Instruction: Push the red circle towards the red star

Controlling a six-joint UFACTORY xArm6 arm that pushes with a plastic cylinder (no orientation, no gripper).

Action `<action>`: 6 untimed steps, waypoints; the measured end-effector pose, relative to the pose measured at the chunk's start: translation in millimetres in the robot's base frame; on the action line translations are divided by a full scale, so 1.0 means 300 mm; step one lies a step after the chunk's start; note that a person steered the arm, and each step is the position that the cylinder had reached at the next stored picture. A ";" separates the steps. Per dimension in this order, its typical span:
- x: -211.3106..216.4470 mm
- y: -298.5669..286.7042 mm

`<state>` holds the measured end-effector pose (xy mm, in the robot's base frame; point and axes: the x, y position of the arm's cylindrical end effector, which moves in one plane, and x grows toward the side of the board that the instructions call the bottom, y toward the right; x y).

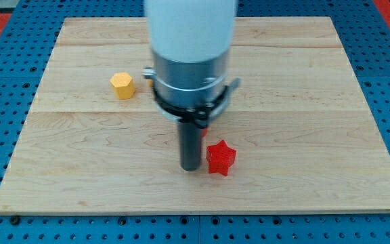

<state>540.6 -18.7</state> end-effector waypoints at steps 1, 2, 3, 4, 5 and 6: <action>-0.098 0.112; -0.199 0.230; -0.200 0.050; -0.250 -0.175; -0.420 -0.176; -0.352 -0.367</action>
<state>435.0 -128.8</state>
